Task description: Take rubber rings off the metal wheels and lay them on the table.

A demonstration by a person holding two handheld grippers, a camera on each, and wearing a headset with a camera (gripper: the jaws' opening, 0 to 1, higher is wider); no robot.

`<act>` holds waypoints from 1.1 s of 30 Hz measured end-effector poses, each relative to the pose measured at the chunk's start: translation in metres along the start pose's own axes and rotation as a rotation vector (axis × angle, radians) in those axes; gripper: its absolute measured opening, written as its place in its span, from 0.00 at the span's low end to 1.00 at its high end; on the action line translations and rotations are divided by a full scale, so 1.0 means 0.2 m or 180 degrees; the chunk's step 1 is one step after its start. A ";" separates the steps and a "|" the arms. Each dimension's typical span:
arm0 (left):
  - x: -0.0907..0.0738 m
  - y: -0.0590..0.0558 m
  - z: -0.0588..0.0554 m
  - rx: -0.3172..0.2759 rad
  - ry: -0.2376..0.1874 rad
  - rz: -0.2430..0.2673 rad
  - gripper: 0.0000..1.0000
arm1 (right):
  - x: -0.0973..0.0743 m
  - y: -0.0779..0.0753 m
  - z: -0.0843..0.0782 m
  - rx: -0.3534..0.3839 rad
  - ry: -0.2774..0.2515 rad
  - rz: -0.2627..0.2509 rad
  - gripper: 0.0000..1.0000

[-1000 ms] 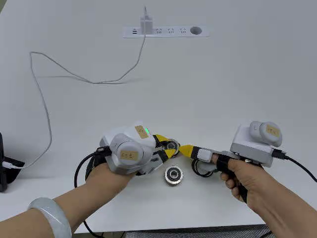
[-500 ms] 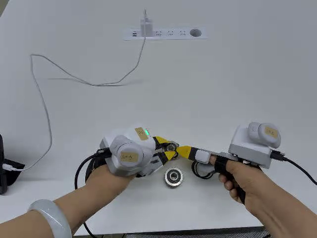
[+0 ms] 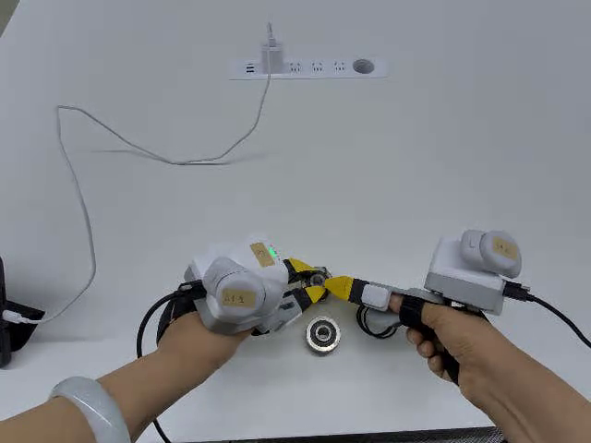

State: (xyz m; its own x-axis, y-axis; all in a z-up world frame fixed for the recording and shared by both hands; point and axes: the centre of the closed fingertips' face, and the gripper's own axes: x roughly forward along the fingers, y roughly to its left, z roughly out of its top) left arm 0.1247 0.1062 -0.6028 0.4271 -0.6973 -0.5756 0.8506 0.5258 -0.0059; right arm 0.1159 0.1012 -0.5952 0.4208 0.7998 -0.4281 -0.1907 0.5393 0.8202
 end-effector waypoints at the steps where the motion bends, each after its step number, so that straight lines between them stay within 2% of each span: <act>1: 0.00 0.00 0.00 0.0000 -0.0001 0.0000 0.14 | 0.00 0.00 0.00 -0.0004 0.0002 0.0005 0.01; 10: 0.00 0.00 0.00 0.0013 0.0002 -0.0005 0.14 | -0.02 0.04 -0.01 -0.0066 0.0036 0.0112 0.01; 13: 0.00 0.00 0.00 0.0012 0.0011 -0.0005 0.14 | -0.02 0.01 0.01 -0.0022 -0.0042 0.0046 0.01; 21: 0.01 0.00 0.00 0.0015 -0.0018 -0.0037 0.14 | 0.00 -0.03 0.01 0.0046 -0.0090 -0.0127 0.01; 33: -0.01 -0.01 0.01 0.0044 -0.0089 -0.0054 0.22 | 0.00 -0.05 0.02 0.0030 -0.0091 -0.0184 0.02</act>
State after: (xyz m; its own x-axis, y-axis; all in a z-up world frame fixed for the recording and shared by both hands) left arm 0.1233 0.1063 -0.5989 0.4209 -0.7195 -0.5524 0.8618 0.5072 -0.0039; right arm 0.1207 0.0947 -0.6026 0.4561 0.7594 -0.4639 -0.1570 0.5818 0.7980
